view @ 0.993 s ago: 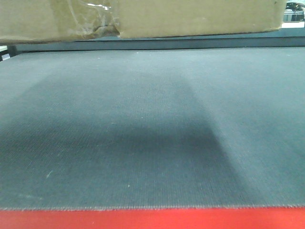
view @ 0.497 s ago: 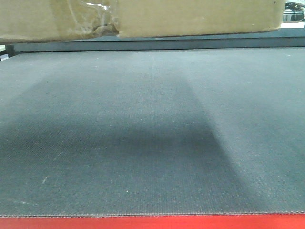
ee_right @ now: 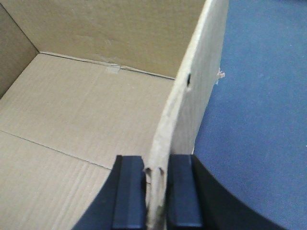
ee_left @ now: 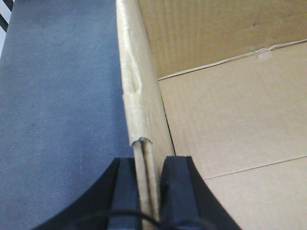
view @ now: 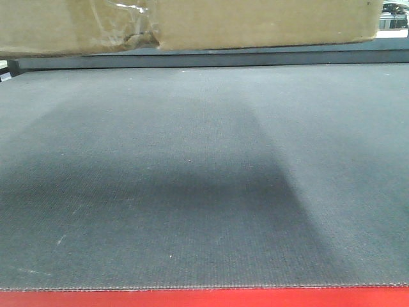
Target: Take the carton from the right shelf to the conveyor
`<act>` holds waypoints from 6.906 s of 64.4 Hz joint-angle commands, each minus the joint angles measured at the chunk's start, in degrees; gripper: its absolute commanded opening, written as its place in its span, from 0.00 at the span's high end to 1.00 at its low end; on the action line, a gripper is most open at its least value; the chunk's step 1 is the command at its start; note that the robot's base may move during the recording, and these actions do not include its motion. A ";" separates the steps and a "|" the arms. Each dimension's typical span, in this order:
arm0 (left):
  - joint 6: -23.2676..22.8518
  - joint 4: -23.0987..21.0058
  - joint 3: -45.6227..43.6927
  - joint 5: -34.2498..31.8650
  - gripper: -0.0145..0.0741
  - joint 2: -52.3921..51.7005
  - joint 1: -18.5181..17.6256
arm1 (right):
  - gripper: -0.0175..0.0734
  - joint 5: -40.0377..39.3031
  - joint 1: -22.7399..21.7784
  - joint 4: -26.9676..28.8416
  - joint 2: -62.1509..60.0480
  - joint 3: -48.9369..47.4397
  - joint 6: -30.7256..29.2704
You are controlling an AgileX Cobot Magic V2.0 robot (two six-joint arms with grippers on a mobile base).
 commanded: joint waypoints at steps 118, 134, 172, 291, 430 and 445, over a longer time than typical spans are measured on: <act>-4.59 -5.06 3.79 -19.55 0.71 9.33 6.08 | 0.83 -0.33 -10.09 -7.17 8.81 -2.77 -1.64; -0.49 -7.94 9.06 -19.97 0.82 4.49 14.25 | 0.88 -2.21 -15.67 -7.55 1.36 4.24 0.06; 12.47 -21.55 55.41 -52.36 0.82 -23.48 23.27 | 0.88 -36.17 -20.72 -9.16 -24.68 52.55 0.06; 14.97 -22.39 90.83 -64.19 0.82 -70.18 26.63 | 0.88 -52.72 -20.72 -10.39 -63.10 80.03 0.06; 14.97 -22.39 93.68 -64.17 0.82 -70.18 26.63 | 0.88 -56.28 -30.01 2.49 -75.47 97.75 -9.04; 14.97 -22.39 93.68 -64.17 0.82 -70.18 26.63 | 0.88 -56.28 -30.01 2.49 -75.47 97.75 -9.04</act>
